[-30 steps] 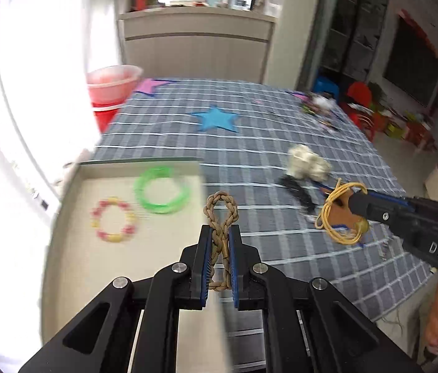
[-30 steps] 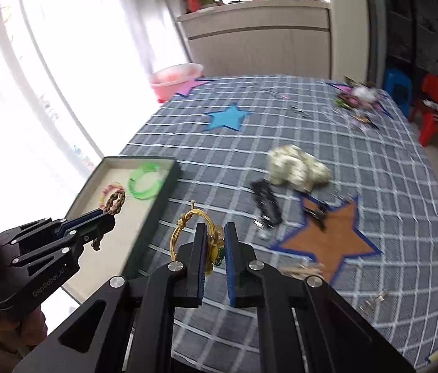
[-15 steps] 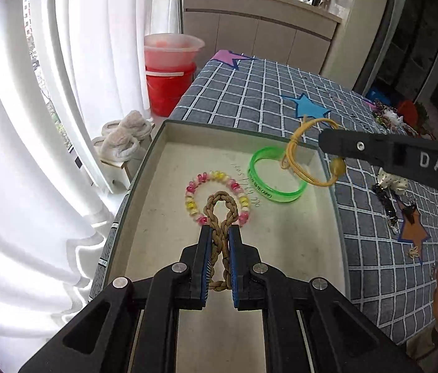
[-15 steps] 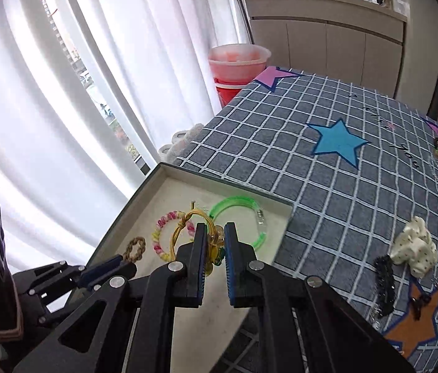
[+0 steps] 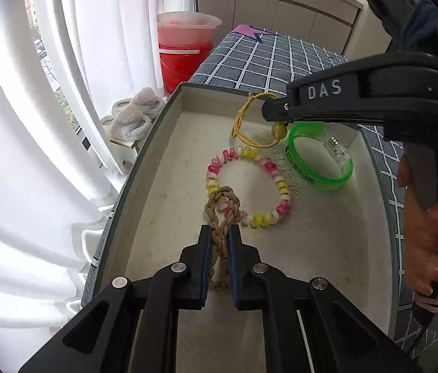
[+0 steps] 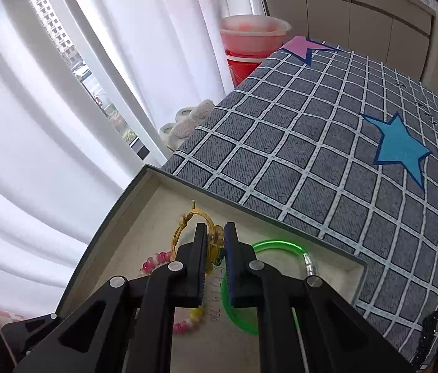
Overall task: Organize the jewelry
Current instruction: 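Carry both items into the white box tray and open both tools, then withdraw both open tools from the tray back over the table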
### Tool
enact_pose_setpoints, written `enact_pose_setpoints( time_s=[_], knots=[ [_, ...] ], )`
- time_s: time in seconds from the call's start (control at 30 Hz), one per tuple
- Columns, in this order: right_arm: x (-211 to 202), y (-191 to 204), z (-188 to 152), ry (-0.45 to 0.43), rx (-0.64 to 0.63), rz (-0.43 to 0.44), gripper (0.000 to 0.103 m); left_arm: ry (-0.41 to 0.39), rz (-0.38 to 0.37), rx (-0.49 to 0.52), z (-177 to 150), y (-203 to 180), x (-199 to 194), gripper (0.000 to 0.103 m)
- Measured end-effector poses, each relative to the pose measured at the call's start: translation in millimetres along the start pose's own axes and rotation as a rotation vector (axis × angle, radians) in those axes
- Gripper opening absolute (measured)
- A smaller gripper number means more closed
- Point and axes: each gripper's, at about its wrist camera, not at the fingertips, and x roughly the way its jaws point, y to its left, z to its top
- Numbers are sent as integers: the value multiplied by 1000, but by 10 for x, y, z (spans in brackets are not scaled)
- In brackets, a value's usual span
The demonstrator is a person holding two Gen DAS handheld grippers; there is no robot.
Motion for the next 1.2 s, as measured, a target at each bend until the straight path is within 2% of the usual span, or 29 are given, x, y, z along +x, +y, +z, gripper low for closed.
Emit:
enact_pose_setpoints(
  time_s=[0.23,0.4,0.47,0.53,0.6,0.63,0.7,0.97,1.03,1.07,1.13,1.2],
  knots=[
    [256,5,12,57,-11,-19,12,-14,40,26,-8,-73,-2,18],
    [278,3,34,60,-32,-28,14,-18,57,24,-24,-84,-14,18],
    [289,-13,60,63,-28,-25,24,-18,61,20,-21,-84,-24,18],
    [293,-41,88,68,-9,5,44,-18,67,20,-16,-84,-32,20],
    [248,-53,78,57,14,26,46,-25,73,22,-26,-96,-68,55],
    [196,-60,71,49,24,35,47,-36,80,19,-28,-98,-94,84],
    [104,-87,76,32,38,60,47,-78,85,24,-37,-116,-187,88],
    [-476,-369,-45,-59,132,64,58,-91,67,43,-52,-221,-347,90],
    [-597,-437,-133,-70,151,55,66,-100,64,53,-83,-267,-411,103],
    [-685,-483,-199,-79,162,50,68,-118,61,55,-103,-290,-464,103],
    [-806,-532,-315,-91,175,44,79,-127,56,65,-112,-337,-526,103],
    [-925,-626,-419,-103,194,40,81,-134,51,74,-130,-402,-586,103]
  ],
)
